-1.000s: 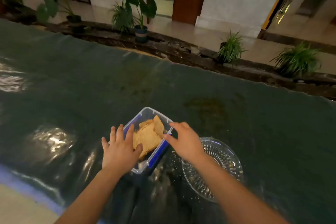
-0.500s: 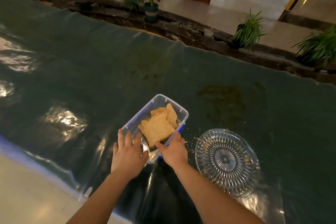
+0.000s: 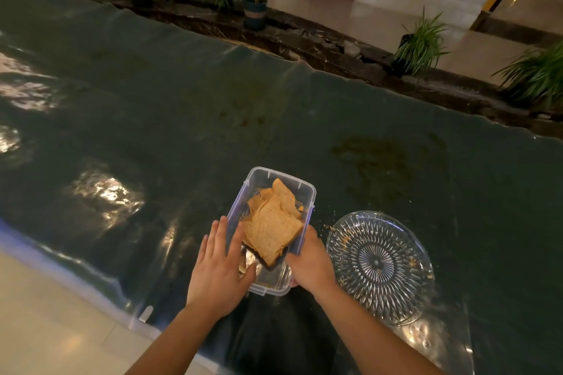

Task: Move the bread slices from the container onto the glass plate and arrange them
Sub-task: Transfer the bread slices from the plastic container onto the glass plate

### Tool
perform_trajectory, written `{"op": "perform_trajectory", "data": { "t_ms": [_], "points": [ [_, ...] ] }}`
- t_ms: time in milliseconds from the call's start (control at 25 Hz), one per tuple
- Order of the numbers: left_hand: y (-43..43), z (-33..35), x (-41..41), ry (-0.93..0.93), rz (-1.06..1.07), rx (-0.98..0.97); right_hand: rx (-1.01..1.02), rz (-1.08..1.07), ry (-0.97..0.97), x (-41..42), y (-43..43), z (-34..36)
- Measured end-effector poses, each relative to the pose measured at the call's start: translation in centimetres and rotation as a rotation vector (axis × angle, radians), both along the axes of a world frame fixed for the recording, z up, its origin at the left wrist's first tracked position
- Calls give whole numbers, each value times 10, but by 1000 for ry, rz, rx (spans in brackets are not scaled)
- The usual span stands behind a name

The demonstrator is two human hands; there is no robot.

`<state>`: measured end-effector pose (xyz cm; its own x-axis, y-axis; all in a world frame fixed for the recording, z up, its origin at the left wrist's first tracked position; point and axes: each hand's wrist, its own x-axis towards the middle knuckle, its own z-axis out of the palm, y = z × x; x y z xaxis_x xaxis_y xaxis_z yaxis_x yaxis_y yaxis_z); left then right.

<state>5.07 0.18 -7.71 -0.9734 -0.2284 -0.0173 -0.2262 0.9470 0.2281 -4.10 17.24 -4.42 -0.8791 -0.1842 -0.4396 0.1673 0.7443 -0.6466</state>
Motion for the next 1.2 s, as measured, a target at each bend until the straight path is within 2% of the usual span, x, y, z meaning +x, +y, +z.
{"op": "perform_trajectory", "data": {
  "t_ms": [80, 120, 200, 240, 320, 480, 560, 680, 880, 1040, 1200],
  "points": [
    [2, -3, 3, 3, 6, 2, 69, 48, 3, -3, 7, 1],
    [2, -4, 3, 1, 7, -4, 172, 78, 97, -6, 9, 3],
    [1, -6, 3, -9, 1, -28, 355, 127, 457, -17, 7, 8],
    [0, -6, 3, -12, -4, -41, 362, 144, 606, -24, 1, 13],
    [-1, -7, 4, -23, -7, -51, 315, 217, 697, -40, -15, 23],
    [-1, -7, 4, -37, -1, -59, 523, 453, 532, -62, -36, 21],
    [-1, -8, 3, -38, 0, -66, 604, 503, 431, -65, -36, 13],
    [-1, -10, 2, -38, -4, -79, 663, 520, 397, -64, -37, 2],
    [-2, -13, 2, -51, 4, -84, 547, 441, 445, -62, -44, 0],
    [-2, -12, 2, -58, 3, -64, 455, 378, 317, -61, -48, 4],
    [-3, -13, 2, -53, -3, -62, 359, 317, 316, -53, -48, 6]
  ]
}}
